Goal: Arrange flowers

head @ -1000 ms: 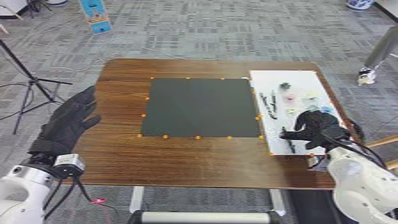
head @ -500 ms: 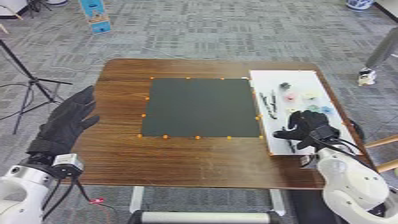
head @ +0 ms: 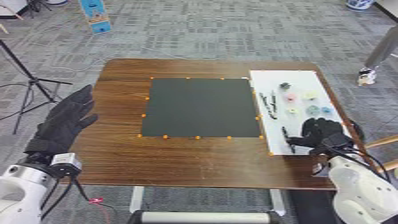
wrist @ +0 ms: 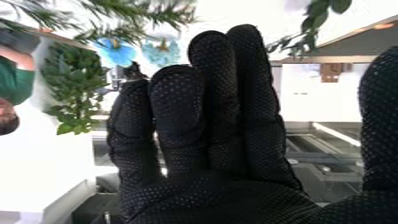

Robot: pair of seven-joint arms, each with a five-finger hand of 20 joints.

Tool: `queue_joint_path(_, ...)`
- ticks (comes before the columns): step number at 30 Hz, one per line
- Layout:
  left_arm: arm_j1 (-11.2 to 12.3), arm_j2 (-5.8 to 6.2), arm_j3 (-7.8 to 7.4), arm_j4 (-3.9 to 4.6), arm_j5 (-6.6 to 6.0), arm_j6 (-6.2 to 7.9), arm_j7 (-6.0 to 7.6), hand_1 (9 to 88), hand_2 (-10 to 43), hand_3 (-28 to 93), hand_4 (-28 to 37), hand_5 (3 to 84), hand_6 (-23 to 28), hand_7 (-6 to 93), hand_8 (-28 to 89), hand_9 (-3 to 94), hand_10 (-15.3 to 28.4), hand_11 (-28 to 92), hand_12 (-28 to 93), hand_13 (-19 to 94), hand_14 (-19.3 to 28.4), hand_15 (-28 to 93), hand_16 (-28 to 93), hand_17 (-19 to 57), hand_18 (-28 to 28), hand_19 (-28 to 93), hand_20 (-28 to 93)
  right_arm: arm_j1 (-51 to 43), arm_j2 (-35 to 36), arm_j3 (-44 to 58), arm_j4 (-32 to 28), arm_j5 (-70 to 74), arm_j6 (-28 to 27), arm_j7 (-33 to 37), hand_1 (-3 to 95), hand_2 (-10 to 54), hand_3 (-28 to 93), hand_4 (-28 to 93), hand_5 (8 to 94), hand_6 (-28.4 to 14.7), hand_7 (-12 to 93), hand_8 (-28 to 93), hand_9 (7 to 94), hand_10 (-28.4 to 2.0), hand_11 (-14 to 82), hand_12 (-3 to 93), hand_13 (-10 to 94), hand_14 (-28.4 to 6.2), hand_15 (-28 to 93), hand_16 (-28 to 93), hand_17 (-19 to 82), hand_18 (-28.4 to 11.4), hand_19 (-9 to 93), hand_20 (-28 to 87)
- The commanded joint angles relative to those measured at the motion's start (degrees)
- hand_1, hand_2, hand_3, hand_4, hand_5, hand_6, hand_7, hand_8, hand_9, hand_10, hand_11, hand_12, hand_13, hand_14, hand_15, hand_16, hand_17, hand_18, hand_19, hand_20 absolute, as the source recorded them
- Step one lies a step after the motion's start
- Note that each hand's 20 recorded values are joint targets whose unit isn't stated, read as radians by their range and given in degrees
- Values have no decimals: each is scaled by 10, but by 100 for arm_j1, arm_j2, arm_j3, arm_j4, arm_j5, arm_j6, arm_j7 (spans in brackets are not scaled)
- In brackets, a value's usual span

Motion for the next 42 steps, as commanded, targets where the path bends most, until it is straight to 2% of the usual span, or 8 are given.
queue_joint_path(1, 100, -44, -85, -83, -65, 66, -9, 352, -95, 513, -283, 192, 9, 166, -95, 130, 74, 89, 209, 88, 89, 64, 79, -105, 149, 333, 71, -258, -165, 84, -215, 88, -61, -50, 274, -95, 603, -283, 618, -12, 353, -145, 655, -127, 461, 324, 590, -117, 745, 327, 307, -205, 815, 448)
queue_joint_path(5, 92, -42, -108, -80, -59, 69, 2, 351, -95, 513, -283, 192, 9, 166, -95, 130, 74, 89, 210, 88, 89, 64, 79, -106, 149, 332, 71, -200, -166, -18, -135, 58, 2, -2, 266, -95, 617, -283, 603, -17, 320, -134, 641, -126, 454, 317, 576, -118, 744, 330, 300, -203, 810, 448)
queue_joint_path(14, 35, -59, -55, -54, -60, 79, 4, 348, -95, 518, -283, 193, 10, 166, -95, 130, 73, 89, 209, 89, 90, 64, 79, -106, 149, 333, 71, 234, -227, -565, 201, -378, 209, 214, 240, -95, 678, -283, 591, -17, 319, -132, 634, -127, 449, 315, 562, -119, 743, 323, 293, -203, 801, 445)
queue_joint_path(18, 16, -41, -49, -44, -70, 104, 12, 344, -95, 522, -283, 193, 10, 166, -95, 130, 73, 90, 209, 89, 89, 62, 79, -106, 148, 333, 71, 512, -184, -926, 357, -432, 191, 350, 260, -95, 684, -282, 592, -16, 327, -130, 638, -125, 455, 314, 565, -118, 742, 318, 294, -202, 799, 443)
queue_joint_path(28, 76, -24, -54, -49, -74, 112, 18, 345, -95, 521, -283, 194, 10, 167, -96, 130, 74, 94, 206, 89, 89, 63, 80, -106, 148, 334, 71, 437, -84, -1073, 515, -561, -164, 423, 305, -95, 682, -283, 617, 0, 423, -147, 663, -115, 507, 335, 605, -106, 754, 323, 315, -198, 817, 442)
queue_joint_path(31, 51, -2, -50, -27, -63, 78, 1, 344, -95, 523, -283, 194, 9, 167, -96, 131, 74, 94, 206, 89, 90, 62, 79, -106, 148, 334, 71, 377, -41, -1086, 531, -602, -299, 415, 322, -95, 678, -283, 620, -2, 467, -147, 672, -112, 525, 356, 612, -105, 757, 337, 322, -197, 824, 443)
queue_joint_path(37, 79, 8, -71, -33, -61, 57, 0, 343, -95, 523, -283, 194, 9, 166, -96, 130, 74, 94, 205, 89, 91, 64, 79, -107, 148, 334, 71, 8, 16, -857, 393, -602, -540, 405, 337, -95, 673, -283, 625, -2, 547, -162, 671, -112, 559, 405, 614, -112, 772, 384, 320, -201, 830, 457)
queue_joint_path(42, 106, 8, -82, -35, -78, 77, 21, 344, -95, 521, -283, 194, 9, 166, -95, 130, 74, 94, 205, 89, 91, 65, 79, -106, 148, 332, 70, -99, -53, -819, 381, -595, -523, 331, 338, -95, 673, -283, 635, -3, 570, -169, 675, -112, 577, 424, 618, -114, 789, 408, 316, -208, 841, 480)
